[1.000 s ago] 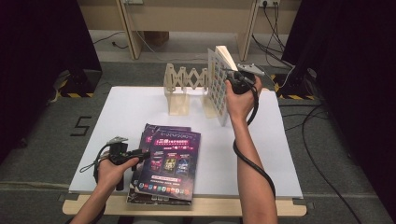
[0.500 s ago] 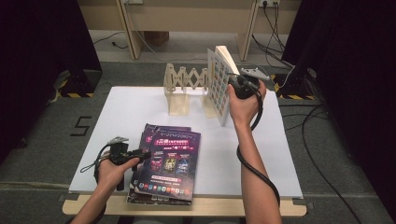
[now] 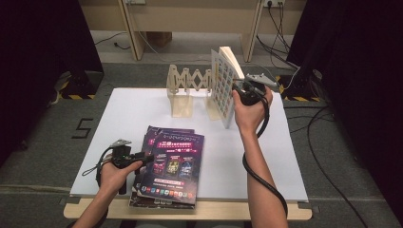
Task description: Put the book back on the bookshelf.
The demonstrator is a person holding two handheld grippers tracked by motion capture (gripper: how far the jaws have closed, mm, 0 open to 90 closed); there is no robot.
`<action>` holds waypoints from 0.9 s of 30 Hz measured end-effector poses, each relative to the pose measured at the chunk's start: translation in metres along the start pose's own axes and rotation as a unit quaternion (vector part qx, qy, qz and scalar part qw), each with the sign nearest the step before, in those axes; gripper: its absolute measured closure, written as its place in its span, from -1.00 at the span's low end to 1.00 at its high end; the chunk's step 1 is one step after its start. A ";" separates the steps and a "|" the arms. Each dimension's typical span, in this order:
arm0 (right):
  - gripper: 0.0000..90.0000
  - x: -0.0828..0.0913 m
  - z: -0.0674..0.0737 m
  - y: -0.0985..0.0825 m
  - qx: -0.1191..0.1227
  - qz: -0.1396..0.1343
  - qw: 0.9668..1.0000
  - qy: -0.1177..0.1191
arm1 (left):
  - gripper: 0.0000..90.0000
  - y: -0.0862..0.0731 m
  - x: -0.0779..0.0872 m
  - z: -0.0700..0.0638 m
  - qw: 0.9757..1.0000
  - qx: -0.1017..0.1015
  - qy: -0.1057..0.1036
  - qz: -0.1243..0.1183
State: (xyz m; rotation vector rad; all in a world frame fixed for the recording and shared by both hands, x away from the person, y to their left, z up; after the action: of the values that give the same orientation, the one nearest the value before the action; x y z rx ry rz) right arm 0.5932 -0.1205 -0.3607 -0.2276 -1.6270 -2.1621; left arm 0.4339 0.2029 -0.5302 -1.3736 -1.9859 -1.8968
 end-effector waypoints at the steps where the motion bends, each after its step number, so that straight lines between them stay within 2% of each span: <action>1: 0.26 0.001 0.000 0.000 -0.001 0.001 1.000 0.001 | 0.01 0.000 0.000 0.000 1.000 0.000 0.000 0.000; 12: 0.26 0.008 0.000 0.000 -0.002 -0.001 1.000 0.003 | 0.01 0.000 -0.001 -0.001 1.000 -0.003 0.000 0.002; 27: 0.26 0.020 -0.002 -0.012 -0.005 0.006 1.000 0.008 | 0.01 -0.001 -0.002 -0.003 1.000 -0.004 -0.002 0.004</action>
State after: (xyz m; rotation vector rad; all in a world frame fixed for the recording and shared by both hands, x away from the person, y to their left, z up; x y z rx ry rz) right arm 0.5709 -0.1249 -0.3641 -0.2226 -1.6035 -2.1574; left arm 0.4331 0.1996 -0.5315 -1.3861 -1.9738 -1.9020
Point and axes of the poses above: each handheld gripper's, and its own axes: x roughly backward along the jaws, y roughly out of its top, z roughly to its left, the point moved 10 cm from there along -x, roughly forward along the jaws, and after that the axes turned 12 degrees about -x, right-handed, at the moved point
